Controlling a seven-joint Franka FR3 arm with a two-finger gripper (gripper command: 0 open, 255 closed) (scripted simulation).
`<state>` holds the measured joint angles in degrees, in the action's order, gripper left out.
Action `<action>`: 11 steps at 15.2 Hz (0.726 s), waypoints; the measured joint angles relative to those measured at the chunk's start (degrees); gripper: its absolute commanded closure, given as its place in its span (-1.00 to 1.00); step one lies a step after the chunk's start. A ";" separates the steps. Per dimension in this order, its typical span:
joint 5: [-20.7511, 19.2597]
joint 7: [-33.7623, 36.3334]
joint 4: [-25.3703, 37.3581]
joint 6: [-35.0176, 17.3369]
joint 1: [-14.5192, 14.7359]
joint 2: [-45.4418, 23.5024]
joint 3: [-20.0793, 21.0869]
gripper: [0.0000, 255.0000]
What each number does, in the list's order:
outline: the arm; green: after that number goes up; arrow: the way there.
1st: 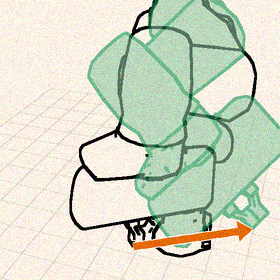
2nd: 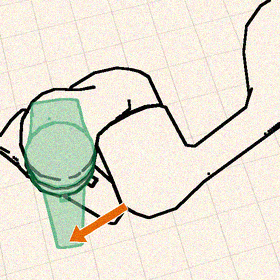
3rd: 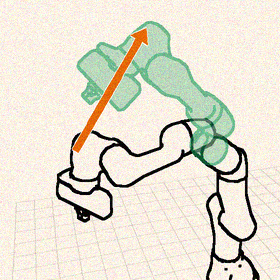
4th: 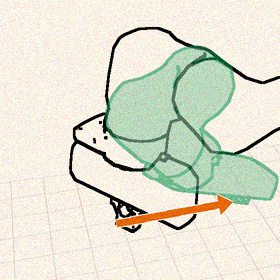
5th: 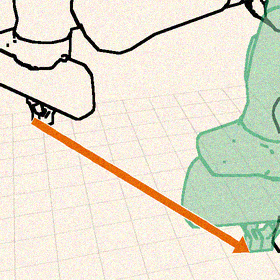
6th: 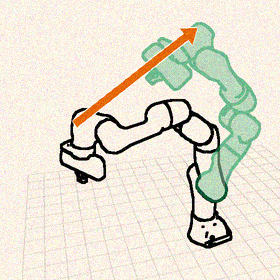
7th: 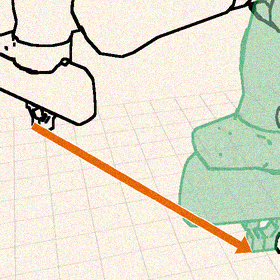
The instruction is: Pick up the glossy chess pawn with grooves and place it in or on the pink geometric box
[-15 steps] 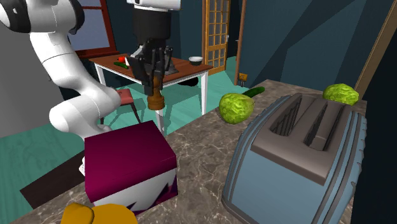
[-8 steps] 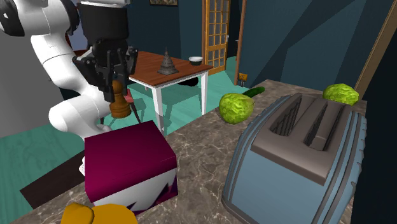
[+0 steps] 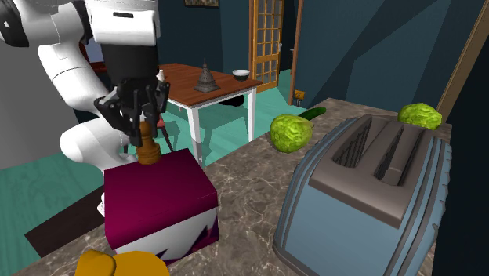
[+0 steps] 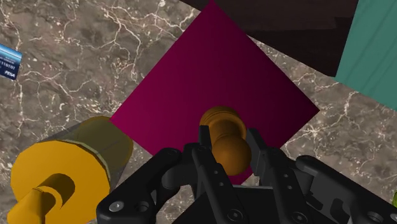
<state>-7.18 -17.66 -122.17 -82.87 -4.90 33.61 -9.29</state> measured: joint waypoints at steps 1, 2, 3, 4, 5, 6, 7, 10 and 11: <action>-0.10 -0.05 -0.97 -0.88 -0.05 0.09 -0.14 1.00; -0.13 0.01 -1.88 -1.64 -0.07 0.25 -0.19 1.00; -0.14 0.12 -2.91 -2.48 -0.07 0.43 -0.19 1.00; -0.18 0.18 -3.69 -3.14 -0.09 0.56 -0.23 1.00; -0.18 0.33 -4.61 -3.88 -0.08 0.73 -0.20 1.00; -0.25 0.32 -5.46 -4.56 -0.12 0.90 -0.27 1.00; -0.32 0.34 -6.30 -5.25 -0.15 1.05 -0.34 1.00; -0.43 0.31 -7.37 -6.24 -0.21 1.15 -0.49 1.00; -0.43 0.31 -7.44 -6.30 -0.21 1.16 -0.50 1.00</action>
<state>-7.61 -17.35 -129.61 -89.16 -5.11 34.78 -9.79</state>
